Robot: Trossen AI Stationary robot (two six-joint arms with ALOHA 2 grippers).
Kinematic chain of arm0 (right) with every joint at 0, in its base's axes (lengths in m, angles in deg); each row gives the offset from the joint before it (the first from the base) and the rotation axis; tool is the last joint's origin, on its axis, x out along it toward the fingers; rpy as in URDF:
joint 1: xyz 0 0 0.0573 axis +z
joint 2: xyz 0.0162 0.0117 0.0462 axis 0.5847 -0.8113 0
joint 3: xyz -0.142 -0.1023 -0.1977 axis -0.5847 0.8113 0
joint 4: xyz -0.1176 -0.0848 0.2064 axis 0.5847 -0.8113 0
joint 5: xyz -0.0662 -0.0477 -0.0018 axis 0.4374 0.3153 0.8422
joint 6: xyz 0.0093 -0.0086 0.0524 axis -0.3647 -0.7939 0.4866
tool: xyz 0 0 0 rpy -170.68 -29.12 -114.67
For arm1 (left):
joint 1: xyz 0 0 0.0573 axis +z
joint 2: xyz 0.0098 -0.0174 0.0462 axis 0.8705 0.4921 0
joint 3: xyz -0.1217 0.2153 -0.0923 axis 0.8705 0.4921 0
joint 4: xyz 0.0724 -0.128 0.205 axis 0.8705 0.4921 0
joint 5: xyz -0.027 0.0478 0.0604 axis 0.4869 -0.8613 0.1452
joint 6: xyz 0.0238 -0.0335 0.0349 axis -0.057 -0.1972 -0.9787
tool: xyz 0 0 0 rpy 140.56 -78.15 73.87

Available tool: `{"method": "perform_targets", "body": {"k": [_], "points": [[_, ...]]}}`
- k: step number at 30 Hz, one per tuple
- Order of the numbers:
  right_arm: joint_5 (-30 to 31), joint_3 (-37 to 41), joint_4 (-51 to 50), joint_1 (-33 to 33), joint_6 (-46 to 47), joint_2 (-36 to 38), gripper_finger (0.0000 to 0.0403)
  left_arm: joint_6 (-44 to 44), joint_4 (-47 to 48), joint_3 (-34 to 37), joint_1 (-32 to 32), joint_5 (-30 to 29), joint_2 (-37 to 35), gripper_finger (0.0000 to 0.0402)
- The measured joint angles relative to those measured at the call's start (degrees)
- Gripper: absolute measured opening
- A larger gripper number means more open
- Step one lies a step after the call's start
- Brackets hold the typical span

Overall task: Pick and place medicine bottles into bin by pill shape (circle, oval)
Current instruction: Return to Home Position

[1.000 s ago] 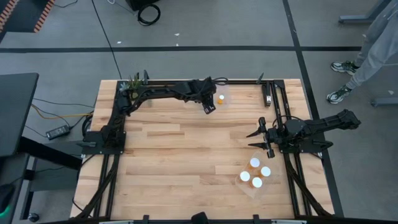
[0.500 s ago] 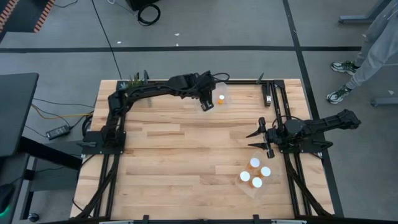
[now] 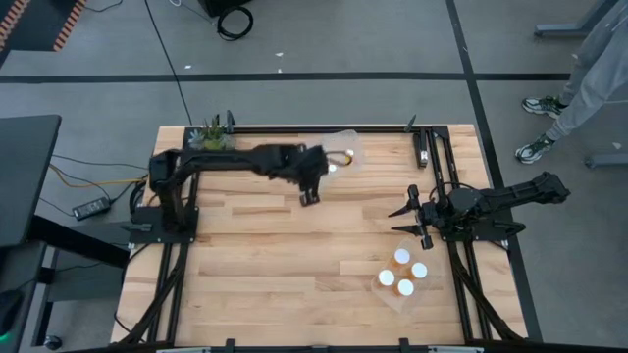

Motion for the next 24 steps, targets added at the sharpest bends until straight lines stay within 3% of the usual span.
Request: {"method": "perform_targets", "body": {"k": [7, 24], "points": [[0.0, 0.0, 0.01, 0.02, 0.02, 0.0, 0.0172, 1.33, -12.72, 16.43, -3.24, -0.11, -10.45, 0.0068], [0.02, 0.0, 0.05, 0.02, 0.02, -0.55, 0.0172, -0.55, -31.99, 41.28, -13.36, -0.09, -31.04, 0.0043]]}}
